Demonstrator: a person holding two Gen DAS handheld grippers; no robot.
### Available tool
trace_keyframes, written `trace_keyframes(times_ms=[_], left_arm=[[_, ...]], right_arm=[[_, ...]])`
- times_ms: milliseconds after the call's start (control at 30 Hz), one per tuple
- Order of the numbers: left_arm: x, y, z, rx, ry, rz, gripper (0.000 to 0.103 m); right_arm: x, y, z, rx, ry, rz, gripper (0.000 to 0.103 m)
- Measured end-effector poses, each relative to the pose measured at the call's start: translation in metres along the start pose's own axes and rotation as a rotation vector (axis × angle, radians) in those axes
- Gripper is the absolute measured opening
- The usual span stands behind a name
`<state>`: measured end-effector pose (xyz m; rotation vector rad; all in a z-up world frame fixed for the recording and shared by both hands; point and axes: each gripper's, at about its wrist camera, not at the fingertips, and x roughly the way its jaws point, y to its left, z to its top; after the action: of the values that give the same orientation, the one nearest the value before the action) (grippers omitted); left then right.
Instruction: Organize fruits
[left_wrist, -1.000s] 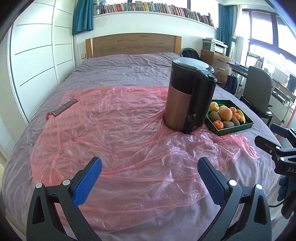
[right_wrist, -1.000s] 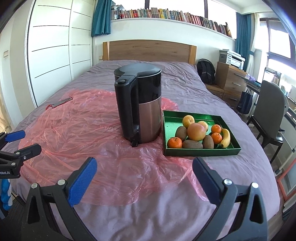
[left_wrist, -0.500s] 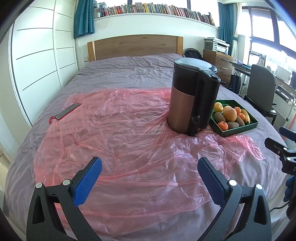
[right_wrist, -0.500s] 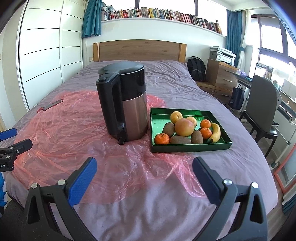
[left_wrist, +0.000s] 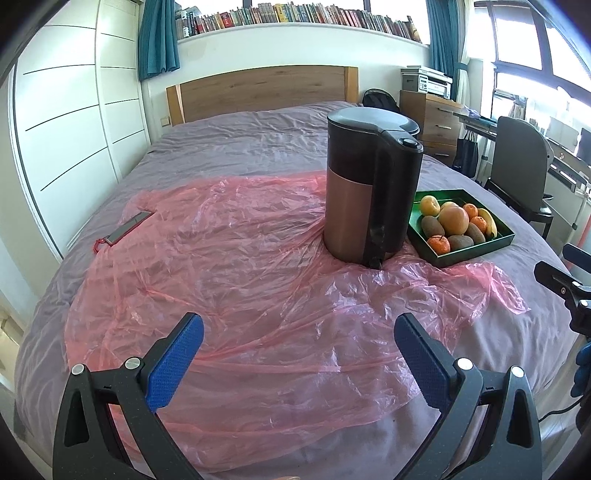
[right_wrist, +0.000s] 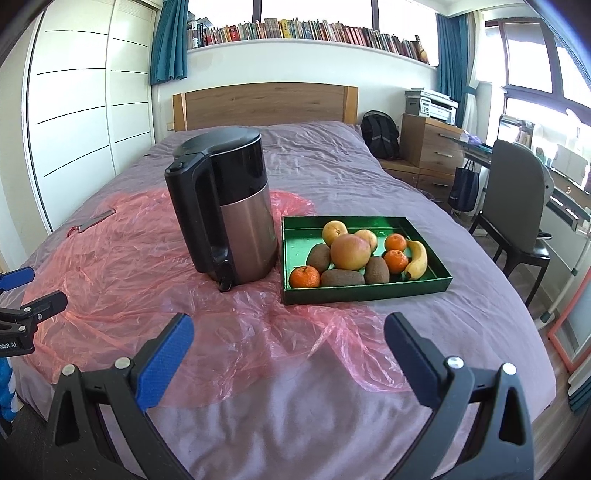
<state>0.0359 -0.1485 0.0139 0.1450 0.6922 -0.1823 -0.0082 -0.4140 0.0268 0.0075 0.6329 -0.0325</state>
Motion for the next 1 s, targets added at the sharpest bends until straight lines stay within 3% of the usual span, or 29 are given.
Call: trace_keyframes(times_ms=[567, 1000], left_arm=[[0.004, -0.016, 0.009, 0.023, 0.01, 0.064, 0.102], [0.011, -0.025, 0.004, 0.055, 0.042, 0.042, 0.102]], right_arm=[[0.004, -0.015, 0.004, 0.005, -0.026, 0.004, 0.103], [0.011, -0.02, -0.001, 0.019, -0.013, 0.002, 0.103]])
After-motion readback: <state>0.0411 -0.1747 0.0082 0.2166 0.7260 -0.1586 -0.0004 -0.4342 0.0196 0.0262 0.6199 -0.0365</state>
